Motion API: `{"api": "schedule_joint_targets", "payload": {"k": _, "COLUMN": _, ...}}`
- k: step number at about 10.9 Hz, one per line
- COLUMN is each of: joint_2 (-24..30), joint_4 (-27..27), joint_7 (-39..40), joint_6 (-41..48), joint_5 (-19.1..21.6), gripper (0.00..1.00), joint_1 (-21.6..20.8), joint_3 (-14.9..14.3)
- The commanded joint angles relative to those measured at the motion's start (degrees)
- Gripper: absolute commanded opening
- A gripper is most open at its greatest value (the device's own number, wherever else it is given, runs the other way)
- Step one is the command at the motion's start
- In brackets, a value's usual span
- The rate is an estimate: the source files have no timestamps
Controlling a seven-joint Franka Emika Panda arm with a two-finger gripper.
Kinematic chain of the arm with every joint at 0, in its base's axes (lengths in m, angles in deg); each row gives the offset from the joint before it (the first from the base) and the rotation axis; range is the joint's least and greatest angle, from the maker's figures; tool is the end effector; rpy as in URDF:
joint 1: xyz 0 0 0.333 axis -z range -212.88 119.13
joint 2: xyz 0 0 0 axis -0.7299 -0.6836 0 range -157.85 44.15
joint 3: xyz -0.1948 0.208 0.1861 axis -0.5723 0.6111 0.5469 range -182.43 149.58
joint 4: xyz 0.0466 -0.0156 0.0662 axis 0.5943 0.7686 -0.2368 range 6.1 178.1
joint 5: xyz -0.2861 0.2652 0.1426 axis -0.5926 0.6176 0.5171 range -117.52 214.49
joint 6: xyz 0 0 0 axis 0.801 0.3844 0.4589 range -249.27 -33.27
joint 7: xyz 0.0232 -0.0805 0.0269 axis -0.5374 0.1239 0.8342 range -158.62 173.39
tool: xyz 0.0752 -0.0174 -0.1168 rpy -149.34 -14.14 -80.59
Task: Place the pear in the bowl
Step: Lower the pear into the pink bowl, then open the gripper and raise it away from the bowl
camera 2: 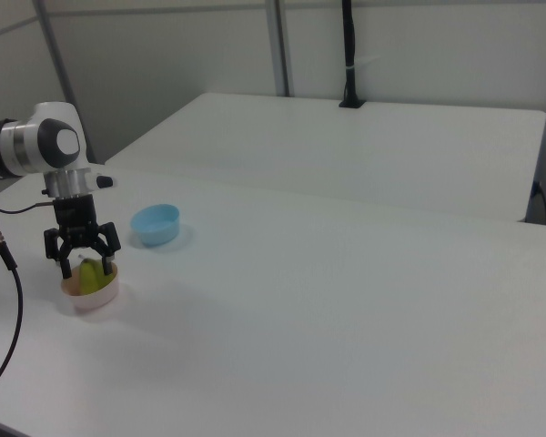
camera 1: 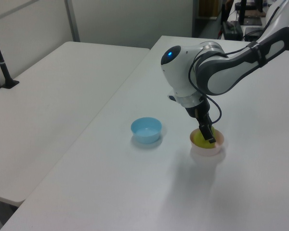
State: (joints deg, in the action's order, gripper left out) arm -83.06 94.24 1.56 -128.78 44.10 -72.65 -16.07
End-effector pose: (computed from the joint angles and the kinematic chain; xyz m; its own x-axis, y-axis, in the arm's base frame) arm 0.5844 0.2750 0.3180 0.8618 0.3173 -0.3958 0.3857 -0.9166 0.1051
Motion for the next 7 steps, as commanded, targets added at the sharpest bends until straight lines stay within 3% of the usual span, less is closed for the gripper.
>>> {"api": "schedule_joint_targets", "payload": {"k": 1, "joint_2": 4.2, "joint_4": 0.1, "joint_7": -0.8, "joint_6": 1.3, "joint_5": -0.8, "gripper": 1.00, "joint_1": -0.2, "joint_3": -1.1}}
{"api": "schedule_joint_targets", "payload": {"k": 4, "joint_2": 10.6, "joint_4": 0.1, "joint_7": -0.9, "joint_6": 1.6, "joint_5": -0.4, "gripper": 1.00, "joint_1": 3.5, "joint_3": -1.6}}
{"api": "schedule_joint_targets", "payload": {"k": 7, "joint_2": 16.4, "joint_4": 0.0, "joint_7": -0.9, "joint_6": 1.5, "joint_5": 0.1, "gripper": 1.00, "joint_1": 11.2, "joint_3": -1.6}}
